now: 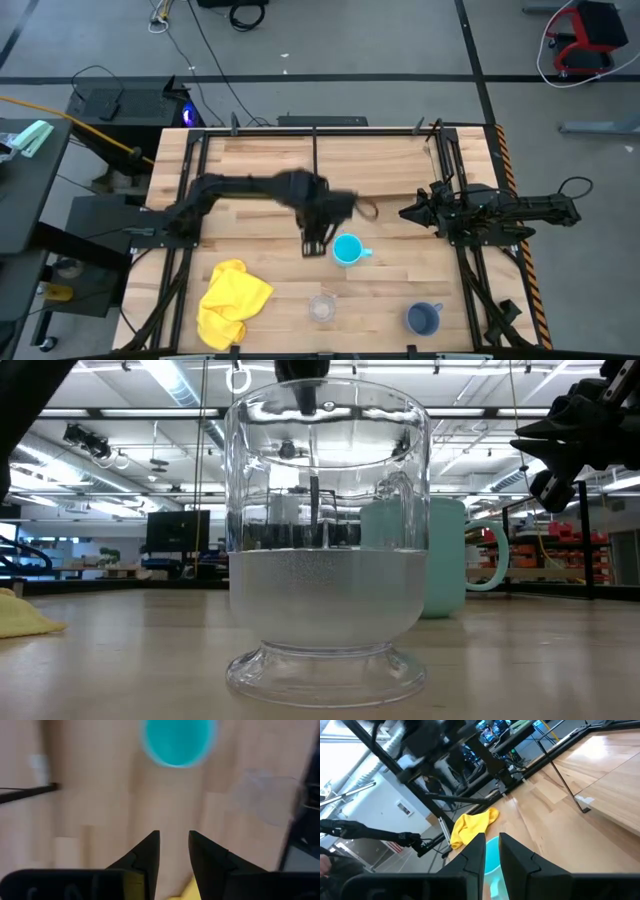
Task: Stack small to large cups/mugs on shelf
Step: Put the transparent mug on the shelf
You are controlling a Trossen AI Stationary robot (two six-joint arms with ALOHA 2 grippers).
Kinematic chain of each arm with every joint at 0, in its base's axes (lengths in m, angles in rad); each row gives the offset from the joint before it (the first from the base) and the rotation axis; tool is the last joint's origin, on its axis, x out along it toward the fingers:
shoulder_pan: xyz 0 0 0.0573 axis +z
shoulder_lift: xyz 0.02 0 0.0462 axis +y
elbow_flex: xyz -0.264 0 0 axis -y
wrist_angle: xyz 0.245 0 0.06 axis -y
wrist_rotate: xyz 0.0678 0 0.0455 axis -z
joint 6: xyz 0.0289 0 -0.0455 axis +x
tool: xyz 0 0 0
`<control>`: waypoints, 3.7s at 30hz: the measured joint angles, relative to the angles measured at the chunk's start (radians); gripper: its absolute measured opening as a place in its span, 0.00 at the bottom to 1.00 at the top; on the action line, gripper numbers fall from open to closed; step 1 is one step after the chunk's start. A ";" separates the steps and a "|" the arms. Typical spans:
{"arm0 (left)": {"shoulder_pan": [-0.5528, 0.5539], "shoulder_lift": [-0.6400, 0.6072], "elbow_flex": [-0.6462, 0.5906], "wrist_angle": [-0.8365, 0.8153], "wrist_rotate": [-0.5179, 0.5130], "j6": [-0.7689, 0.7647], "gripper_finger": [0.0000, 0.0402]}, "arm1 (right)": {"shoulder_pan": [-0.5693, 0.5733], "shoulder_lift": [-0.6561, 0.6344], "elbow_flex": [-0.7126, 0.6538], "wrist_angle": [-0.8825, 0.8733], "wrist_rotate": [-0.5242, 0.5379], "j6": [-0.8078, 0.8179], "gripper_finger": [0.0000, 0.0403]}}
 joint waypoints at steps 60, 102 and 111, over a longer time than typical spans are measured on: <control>-0.320 0.063 -0.368 0.460 -0.139 -0.973 0.30 | 0.000 0.022 0.000 0.024 -0.181 -0.105 0.15; -0.206 0.064 -0.264 0.194 -0.272 -0.014 0.01 | 0.000 0.021 0.000 0.027 -0.200 -0.131 0.15; -0.145 0.064 -0.269 0.245 -0.254 0.136 0.01 | 0.000 0.021 0.000 0.027 -0.200 -0.131 0.15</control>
